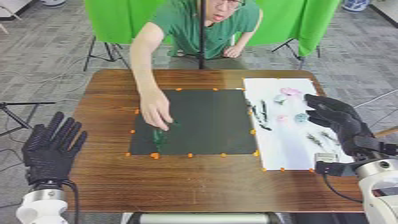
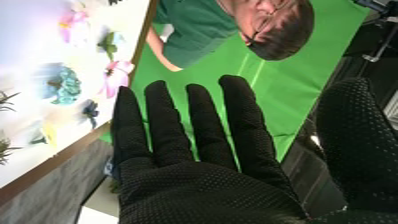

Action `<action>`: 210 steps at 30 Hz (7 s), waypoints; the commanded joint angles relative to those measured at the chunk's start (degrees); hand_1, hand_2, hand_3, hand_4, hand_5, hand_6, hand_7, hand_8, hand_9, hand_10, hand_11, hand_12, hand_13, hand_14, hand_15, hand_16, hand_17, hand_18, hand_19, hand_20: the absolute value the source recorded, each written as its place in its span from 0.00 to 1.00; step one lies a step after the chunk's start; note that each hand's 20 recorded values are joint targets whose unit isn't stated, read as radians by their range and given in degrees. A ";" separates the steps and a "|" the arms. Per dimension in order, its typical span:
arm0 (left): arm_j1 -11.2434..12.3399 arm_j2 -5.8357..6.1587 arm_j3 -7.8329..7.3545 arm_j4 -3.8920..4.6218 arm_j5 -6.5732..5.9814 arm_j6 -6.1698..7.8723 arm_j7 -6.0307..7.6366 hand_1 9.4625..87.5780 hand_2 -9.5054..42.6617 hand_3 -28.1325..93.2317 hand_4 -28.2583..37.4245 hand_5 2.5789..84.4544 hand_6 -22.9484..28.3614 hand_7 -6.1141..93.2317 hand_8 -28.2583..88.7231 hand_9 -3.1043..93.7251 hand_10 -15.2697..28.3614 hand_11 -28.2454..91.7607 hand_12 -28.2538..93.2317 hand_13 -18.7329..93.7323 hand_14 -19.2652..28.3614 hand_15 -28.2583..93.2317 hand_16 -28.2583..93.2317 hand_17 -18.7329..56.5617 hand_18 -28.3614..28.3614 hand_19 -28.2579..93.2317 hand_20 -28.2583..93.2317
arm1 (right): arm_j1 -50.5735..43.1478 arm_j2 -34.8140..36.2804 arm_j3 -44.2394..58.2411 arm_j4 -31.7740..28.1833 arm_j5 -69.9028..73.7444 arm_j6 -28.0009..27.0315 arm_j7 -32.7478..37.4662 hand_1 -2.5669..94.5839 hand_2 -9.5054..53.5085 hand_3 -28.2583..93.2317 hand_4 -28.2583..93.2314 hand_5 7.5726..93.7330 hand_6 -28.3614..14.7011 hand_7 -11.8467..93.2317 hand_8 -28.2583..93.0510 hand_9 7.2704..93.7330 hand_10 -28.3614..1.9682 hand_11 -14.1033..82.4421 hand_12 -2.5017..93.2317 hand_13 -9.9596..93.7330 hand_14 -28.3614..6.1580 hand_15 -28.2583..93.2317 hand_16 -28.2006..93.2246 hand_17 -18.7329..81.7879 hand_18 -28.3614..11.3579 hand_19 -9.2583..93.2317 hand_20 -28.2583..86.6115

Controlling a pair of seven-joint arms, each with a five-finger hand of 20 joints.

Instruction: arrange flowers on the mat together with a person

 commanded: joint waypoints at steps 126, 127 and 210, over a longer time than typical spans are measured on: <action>0.32 0.81 1.57 0.27 2.51 0.12 -1.95 0.20 0.42 0.84 0.00 0.43 0.61 0.19 0.15 0.33 0.69 0.39 0.27 0.35 0.69 0.41 0.17 0.12 0.79 0.54 0.31 | 28.06 9.46 -29.41 2.40 -38.29 -2.67 46.92 0.52 0.09 0.85 0.06 0.70 0.58 0.64 0.39 0.75 0.42 0.72 0.51 0.75 0.38 0.79 0.47 0.48 0.04 0.85 0.47; 0.25 0.80 1.63 0.30 2.59 0.02 -2.08 0.20 0.42 0.84 0.00 0.43 0.61 0.19 0.15 0.33 0.69 0.39 0.27 0.35 0.69 0.41 0.17 0.12 0.79 0.54 0.31 | 29.35 8.94 -31.03 2.71 -38.54 -2.44 47.17 0.52 0.09 0.85 0.06 0.70 0.58 0.64 0.39 0.75 0.42 0.72 0.51 0.75 0.38 0.79 0.47 0.48 0.03 0.85 0.47; -3.18 3.95 5.24 2.03 1.36 0.21 -3.22 0.20 0.41 0.84 0.00 0.43 0.62 0.19 0.15 0.33 0.69 0.39 0.28 0.35 0.71 0.42 0.18 0.12 0.79 0.54 0.31 | 38.64 -12.73 -66.24 19.61 -50.37 17.82 46.47 0.43 0.02 0.84 0.05 0.66 0.52 0.59 0.34 0.70 0.28 0.75 0.41 0.70 0.23 0.82 0.43 0.43 0.00 0.89 0.41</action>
